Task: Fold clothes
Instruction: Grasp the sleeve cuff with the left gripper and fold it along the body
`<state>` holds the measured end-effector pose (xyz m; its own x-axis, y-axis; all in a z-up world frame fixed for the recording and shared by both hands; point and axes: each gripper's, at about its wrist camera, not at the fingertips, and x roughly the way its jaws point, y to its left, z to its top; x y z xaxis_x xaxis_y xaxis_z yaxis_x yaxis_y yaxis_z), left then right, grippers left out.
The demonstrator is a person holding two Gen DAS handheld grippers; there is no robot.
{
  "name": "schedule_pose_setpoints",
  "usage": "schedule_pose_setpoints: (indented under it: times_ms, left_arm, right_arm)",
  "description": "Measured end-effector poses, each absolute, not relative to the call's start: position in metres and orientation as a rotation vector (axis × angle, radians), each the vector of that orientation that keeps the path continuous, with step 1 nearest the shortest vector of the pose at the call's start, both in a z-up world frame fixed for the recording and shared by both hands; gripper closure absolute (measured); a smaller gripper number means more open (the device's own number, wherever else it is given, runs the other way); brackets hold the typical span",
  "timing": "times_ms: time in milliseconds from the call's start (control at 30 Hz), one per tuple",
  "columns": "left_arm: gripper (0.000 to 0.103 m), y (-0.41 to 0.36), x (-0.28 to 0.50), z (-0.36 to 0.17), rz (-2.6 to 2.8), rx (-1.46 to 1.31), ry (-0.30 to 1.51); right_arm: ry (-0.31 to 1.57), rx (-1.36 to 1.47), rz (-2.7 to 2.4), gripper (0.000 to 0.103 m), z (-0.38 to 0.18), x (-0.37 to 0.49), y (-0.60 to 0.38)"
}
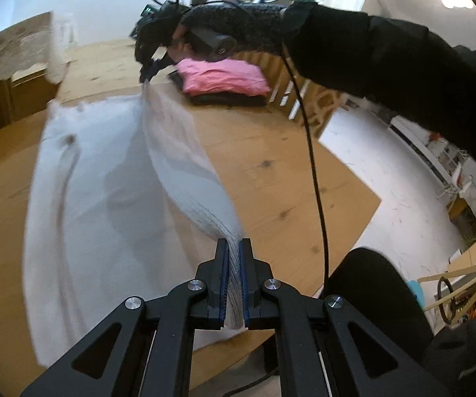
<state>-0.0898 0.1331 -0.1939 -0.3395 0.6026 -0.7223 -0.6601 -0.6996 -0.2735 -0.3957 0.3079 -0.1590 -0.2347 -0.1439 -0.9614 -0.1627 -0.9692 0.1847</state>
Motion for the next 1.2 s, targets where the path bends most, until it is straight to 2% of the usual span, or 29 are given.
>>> schedule_pose_setpoints:
  times_ms: [167, 267, 300, 333, 367, 500, 633, 800, 933, 1000, 1067, 1200]
  left_arm:
    - [0.097, 0.108, -0.11, -0.231, 2.111, -1.197, 0.077]
    - [0.097, 0.099, -0.123, -0.25, 2.098, -1.256, 0.031]
    - [0.097, 0.096, -0.126, -0.253, 2.092, -1.266, 0.012]
    - [0.097, 0.093, -0.127, -0.254, 2.091, -1.265, 0.001]
    - [0.097, 0.091, -0.128, -0.255, 2.092, -1.265, -0.008]
    - [0.097, 0.083, -0.13, -0.257, 2.091, -1.266, -0.025]
    - [0.097, 0.082, -0.131, -0.262, 2.091, -1.282, -0.023]
    - [0.097, 0.079, -0.129, -0.261, 2.092, -1.286, -0.013]
    - [0.097, 0.078, -0.129, -0.259, 2.097, -1.279, -0.013]
    - [0.097, 0.078, -0.129, -0.258, 2.098, -1.277, -0.015]
    - [0.097, 0.079, -0.129, -0.258, 2.096, -1.28, -0.011]
    - [0.097, 0.08, -0.128, -0.256, 2.095, -1.277, -0.01]
  right_arm:
    - [0.35, -1.998, 2.366, 0.097, -0.211, -0.417, 0.283]
    - [0.51, -1.978, 2.394, 0.096, -0.204, -0.414, 0.301]
    - [0.54, -1.912, 2.432, 0.094, -0.194, -0.41, 0.311]
    - [0.569, -1.845, 2.468, 0.084, -0.184, -0.406, 0.321]
    - [0.554, -1.799, 2.457, 0.08, -0.179, -0.401, 0.33]
    - [0.478, -1.853, 2.43, 0.08, -0.186, -0.385, 0.339]
    - [0.55, -2.062, 2.379, 0.08, -0.209, -0.355, 0.31]
    - [0.83, -2.093, 2.272, 0.08, -0.219, -0.32, 0.312]
    - [0.923, -2.067, 2.239, 0.08, -0.215, -0.302, 0.319]
    - [0.79, -2.061, 2.246, 0.08, -0.217, -0.301, 0.317]
    - [0.501, -1.98, 2.283, 0.08, -0.214, -0.301, 0.312]
    - [0.354, -2.015, 2.347, 0.079, -0.216, -0.296, 0.297]
